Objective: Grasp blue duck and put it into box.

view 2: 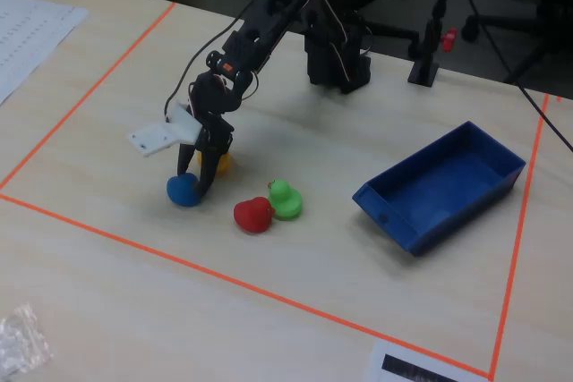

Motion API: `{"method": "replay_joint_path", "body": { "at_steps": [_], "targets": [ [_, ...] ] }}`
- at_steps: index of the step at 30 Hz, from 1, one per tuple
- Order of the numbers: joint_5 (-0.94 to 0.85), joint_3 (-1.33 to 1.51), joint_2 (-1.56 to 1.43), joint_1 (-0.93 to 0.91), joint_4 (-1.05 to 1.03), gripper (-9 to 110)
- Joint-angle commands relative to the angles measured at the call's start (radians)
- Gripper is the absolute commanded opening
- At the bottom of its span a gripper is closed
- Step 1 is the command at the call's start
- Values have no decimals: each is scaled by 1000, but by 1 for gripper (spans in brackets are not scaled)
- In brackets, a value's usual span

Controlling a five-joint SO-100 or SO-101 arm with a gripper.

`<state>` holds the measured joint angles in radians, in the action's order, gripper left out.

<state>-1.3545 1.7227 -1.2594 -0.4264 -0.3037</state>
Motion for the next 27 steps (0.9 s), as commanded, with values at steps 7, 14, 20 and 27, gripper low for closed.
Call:
{"method": "replay_joint_path", "body": {
  "at_steps": [7,14,20,27],
  "targets": [
    [52,35,-34,9,81,0],
    [249,-72,-195,23,-98,0],
    [502,-391,-394,245,-661,0],
    [762,-451,-425,719,-937,0]
  ]
}}
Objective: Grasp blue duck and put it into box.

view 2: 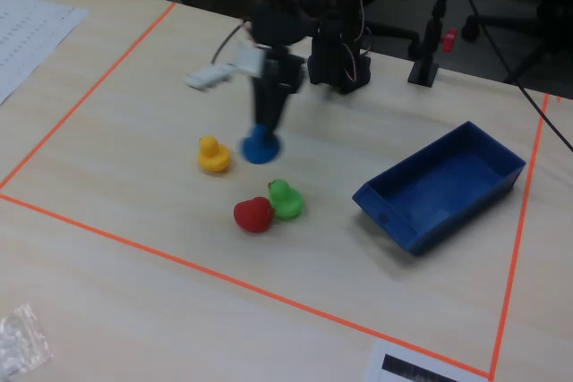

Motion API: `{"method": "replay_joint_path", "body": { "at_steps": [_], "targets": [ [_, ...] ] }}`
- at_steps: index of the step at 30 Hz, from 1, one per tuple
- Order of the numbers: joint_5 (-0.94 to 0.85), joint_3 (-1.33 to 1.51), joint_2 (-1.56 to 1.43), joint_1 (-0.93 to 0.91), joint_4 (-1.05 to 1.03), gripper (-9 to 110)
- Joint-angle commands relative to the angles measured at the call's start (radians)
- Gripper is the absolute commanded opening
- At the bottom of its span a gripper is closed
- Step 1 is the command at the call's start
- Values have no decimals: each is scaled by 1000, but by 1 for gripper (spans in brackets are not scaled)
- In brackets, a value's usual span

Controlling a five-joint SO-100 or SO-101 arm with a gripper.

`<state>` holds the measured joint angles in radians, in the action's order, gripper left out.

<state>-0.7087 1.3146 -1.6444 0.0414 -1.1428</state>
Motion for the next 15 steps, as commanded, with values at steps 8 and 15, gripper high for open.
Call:
{"method": "replay_joint_path", "body": {
  "at_steps": [8,15],
  "targets": [
    [245,-48,163,578,-75,0],
    [255,-60,302,744,-28,1]
  ]
}}
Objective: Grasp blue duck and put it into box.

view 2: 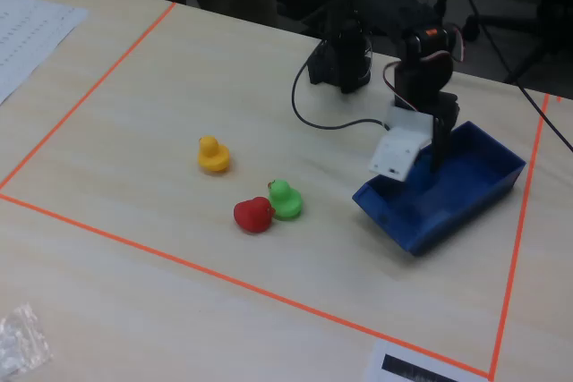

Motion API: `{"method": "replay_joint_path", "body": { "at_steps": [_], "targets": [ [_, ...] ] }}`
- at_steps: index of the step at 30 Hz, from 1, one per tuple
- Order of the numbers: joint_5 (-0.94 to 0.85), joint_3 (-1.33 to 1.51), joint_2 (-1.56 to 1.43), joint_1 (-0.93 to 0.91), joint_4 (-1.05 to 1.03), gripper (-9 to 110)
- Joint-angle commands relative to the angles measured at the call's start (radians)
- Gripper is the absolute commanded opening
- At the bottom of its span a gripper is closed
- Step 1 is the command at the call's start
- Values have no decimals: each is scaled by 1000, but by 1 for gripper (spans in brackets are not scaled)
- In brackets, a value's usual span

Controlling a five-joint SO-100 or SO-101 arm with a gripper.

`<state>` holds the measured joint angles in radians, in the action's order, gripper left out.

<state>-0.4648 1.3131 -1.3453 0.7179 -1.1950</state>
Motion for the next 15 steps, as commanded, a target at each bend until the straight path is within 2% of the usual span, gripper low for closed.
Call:
{"method": "replay_joint_path", "body": {
  "at_steps": [1,3,4,8,11,15],
  "targets": [
    [8,-52,9,80,31,5],
    [-25,-34,12,91,32,22],
    [-41,-23,8,87,31,26],
    [-92,64,-72,32,46,33],
    [-121,170,-204,-58,67,28],
    [-184,411,-485,-233,152,6]
  ]
}}
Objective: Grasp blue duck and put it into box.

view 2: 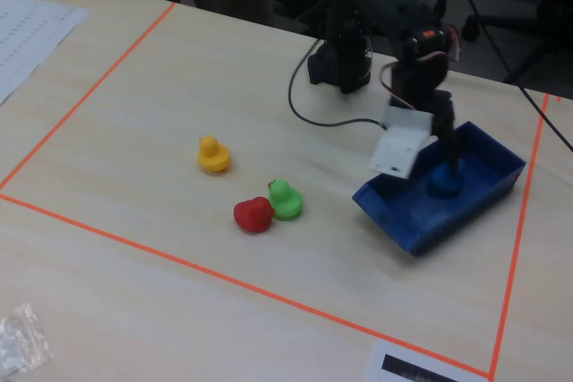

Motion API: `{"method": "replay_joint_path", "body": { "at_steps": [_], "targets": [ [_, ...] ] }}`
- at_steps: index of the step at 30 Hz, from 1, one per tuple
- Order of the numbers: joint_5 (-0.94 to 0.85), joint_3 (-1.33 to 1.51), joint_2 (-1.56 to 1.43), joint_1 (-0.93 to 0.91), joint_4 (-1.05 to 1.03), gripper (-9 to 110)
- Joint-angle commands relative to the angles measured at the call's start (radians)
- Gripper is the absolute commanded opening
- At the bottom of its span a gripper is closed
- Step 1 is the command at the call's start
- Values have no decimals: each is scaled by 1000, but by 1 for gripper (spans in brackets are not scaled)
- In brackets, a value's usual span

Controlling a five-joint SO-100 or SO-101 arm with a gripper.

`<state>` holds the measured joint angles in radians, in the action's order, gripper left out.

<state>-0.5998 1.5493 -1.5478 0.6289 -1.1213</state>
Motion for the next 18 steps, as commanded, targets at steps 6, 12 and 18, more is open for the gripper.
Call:
{"method": "replay_joint_path", "body": {
  "at_steps": [6,12,18],
  "targets": [
    [-278,707,-867,-439,293,0],
    [-442,1123,-1342,-577,376,0],
    [-503,1428,-1644,-629,344,0]
  ]
}}
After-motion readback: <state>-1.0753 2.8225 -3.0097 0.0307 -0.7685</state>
